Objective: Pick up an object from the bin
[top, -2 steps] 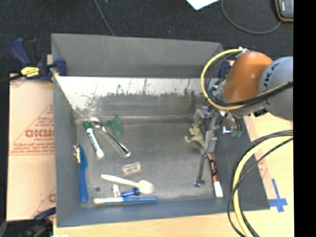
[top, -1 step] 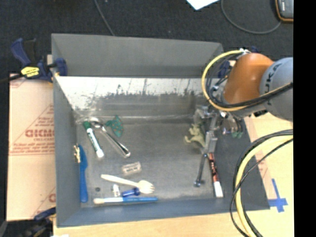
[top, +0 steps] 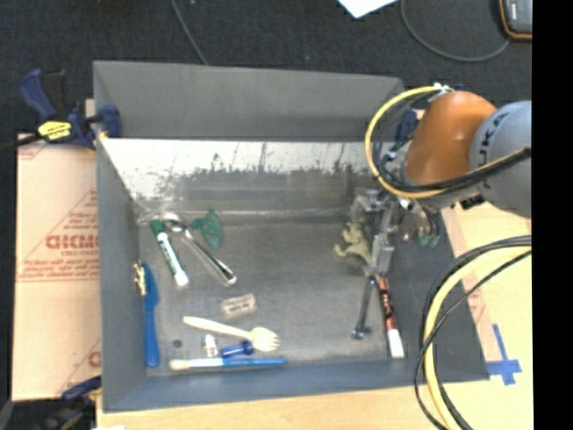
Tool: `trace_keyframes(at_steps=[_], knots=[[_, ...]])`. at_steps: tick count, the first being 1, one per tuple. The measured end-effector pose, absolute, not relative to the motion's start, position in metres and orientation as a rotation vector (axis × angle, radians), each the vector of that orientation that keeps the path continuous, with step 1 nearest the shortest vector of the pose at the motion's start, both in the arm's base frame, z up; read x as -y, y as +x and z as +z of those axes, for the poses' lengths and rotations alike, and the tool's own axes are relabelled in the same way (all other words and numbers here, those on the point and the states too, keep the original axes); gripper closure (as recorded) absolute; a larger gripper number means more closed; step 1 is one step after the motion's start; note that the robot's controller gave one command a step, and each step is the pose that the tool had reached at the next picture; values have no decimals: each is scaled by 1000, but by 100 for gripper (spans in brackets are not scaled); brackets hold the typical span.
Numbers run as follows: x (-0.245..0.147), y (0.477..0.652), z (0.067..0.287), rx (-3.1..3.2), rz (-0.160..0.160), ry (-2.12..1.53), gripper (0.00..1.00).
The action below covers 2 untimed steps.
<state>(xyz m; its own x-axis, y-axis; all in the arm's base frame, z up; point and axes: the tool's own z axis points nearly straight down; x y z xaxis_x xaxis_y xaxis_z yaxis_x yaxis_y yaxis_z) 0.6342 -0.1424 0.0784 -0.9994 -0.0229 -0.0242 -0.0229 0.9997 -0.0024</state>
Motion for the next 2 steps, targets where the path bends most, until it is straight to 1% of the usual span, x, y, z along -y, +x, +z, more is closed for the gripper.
trace_keyframes(at_steps=[1,2], knots=[[143,633,79,-3111,-2,-47,0],[141,638,82,-3105,2,-35,100]])
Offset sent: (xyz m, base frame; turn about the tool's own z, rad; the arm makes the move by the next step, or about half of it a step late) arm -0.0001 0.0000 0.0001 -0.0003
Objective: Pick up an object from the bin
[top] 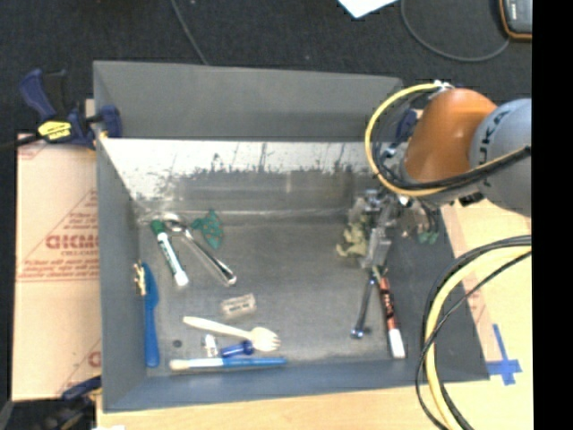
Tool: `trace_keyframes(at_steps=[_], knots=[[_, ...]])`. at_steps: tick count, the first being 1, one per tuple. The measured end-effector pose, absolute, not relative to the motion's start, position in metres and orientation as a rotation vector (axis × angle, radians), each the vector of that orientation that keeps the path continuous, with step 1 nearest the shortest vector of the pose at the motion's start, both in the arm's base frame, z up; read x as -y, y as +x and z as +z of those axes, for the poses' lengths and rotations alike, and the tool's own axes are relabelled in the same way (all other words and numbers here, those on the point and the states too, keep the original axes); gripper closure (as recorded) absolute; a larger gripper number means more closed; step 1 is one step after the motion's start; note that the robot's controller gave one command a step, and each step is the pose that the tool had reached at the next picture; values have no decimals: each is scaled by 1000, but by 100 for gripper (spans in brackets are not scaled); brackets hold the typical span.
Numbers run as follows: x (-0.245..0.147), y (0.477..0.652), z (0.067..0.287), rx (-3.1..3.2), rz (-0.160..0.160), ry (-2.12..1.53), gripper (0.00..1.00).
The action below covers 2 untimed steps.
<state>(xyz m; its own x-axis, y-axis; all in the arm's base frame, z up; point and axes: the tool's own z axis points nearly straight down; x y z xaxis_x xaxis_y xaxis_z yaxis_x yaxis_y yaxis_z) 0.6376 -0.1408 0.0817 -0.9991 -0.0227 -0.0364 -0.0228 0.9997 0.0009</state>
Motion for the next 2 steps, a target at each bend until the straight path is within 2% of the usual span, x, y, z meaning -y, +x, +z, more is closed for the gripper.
trace_keyframes(at_steps=[1,2], knots=[[141,638,82,-3105,2,-36,100],[141,635,104,-3114,2,-37,100]])
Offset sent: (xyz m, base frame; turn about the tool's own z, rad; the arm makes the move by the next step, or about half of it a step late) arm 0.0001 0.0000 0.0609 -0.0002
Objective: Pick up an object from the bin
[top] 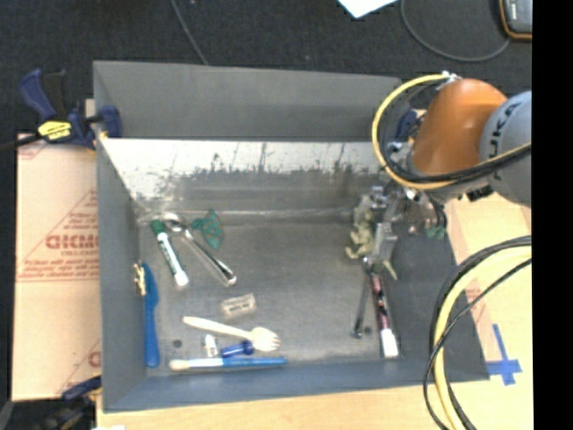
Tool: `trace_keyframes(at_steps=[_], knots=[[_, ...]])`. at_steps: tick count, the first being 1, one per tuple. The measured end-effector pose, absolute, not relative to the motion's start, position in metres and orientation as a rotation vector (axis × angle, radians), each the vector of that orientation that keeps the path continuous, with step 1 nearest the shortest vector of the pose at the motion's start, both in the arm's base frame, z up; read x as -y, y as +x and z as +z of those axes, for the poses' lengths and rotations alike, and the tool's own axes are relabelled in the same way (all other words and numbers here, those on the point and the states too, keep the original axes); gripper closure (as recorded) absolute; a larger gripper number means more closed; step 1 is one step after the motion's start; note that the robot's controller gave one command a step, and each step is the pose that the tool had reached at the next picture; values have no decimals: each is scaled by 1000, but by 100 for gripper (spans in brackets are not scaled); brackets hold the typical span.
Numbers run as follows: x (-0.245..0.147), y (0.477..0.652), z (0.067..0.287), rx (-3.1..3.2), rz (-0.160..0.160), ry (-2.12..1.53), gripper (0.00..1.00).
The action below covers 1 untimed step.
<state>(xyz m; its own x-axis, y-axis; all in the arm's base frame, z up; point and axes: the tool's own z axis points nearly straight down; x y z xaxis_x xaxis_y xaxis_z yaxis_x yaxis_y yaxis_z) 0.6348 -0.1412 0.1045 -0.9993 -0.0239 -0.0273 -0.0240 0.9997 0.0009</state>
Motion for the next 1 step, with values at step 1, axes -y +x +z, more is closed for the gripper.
trace_keyframes(at_steps=[1], knots=[[142,637,136,-3107,-2,-36,100]])
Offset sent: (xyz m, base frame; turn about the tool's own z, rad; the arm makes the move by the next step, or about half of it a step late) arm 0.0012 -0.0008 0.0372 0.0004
